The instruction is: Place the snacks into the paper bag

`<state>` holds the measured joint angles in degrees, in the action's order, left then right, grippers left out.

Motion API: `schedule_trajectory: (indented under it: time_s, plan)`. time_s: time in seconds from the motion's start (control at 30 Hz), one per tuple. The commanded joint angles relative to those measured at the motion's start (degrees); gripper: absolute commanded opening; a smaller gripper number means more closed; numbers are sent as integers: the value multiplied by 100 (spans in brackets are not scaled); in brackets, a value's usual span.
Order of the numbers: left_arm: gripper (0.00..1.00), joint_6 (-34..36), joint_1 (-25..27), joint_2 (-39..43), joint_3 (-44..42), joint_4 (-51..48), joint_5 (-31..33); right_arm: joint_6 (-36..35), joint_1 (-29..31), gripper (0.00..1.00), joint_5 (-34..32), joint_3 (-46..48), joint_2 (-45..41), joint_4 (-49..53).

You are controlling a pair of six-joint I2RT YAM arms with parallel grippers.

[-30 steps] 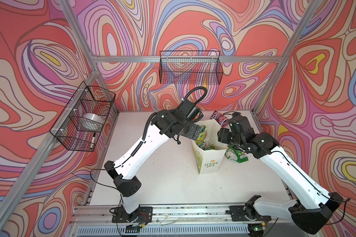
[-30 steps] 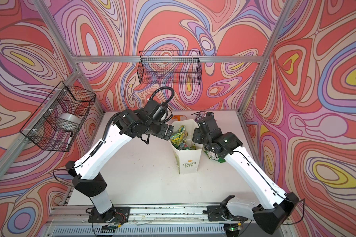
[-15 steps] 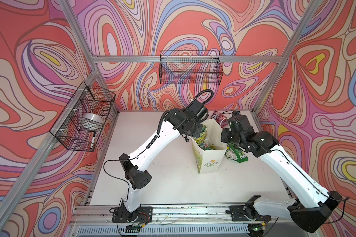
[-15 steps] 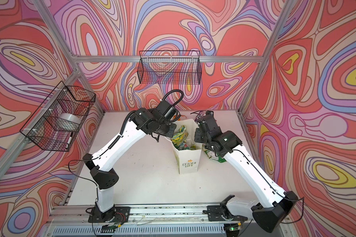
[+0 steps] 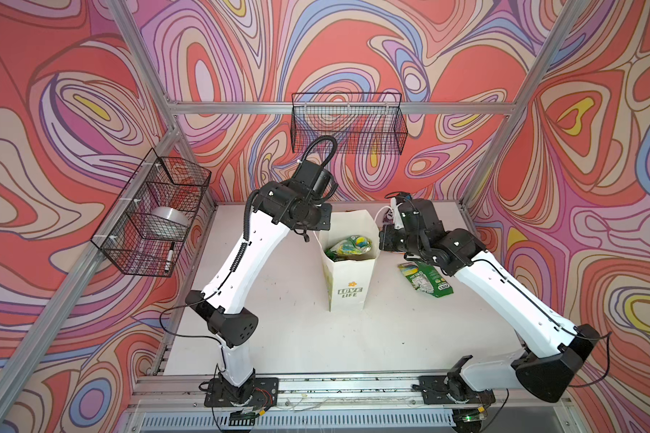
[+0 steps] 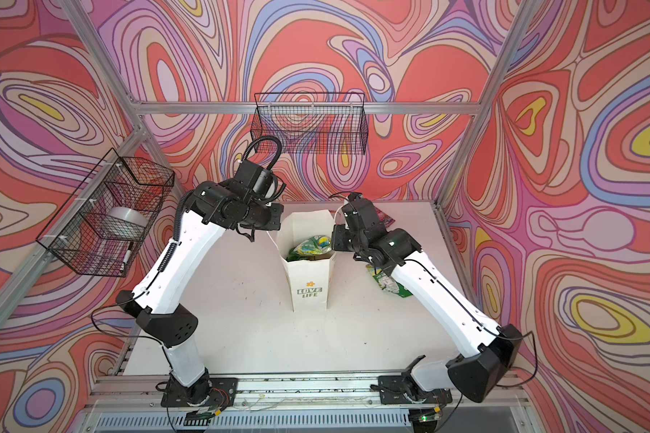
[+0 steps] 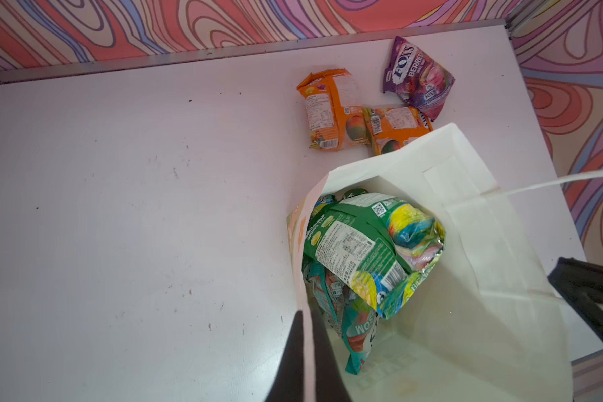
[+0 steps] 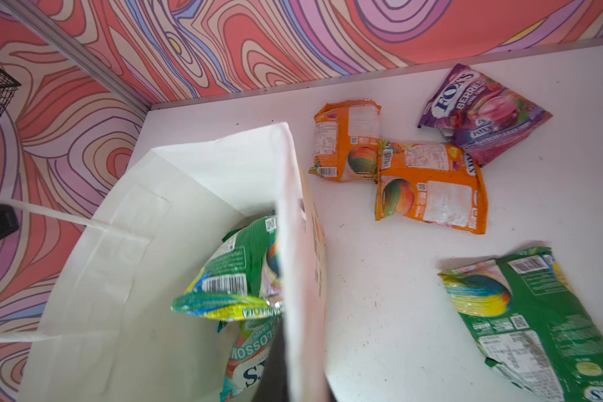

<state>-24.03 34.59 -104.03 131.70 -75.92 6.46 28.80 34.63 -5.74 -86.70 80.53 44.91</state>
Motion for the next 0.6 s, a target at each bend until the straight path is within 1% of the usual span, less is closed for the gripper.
schedule_trajectory:
  time_s: [0.0,0.23,0.4,0.57]
  plan:
    - [0,124,-31,494,-306,252,330,118,134,0,202,-268,135,-612]
    - [0,210,-647,1087,-1123,437,588,170,382,0,381,-453,537,-987]
    - [0,285,-797,1629,-1836,974,446,200,562,0,345,-513,656,-1182]
    - [0,294,-839,1723,-2418,1195,202,405,595,0,423,-138,645,-1335]
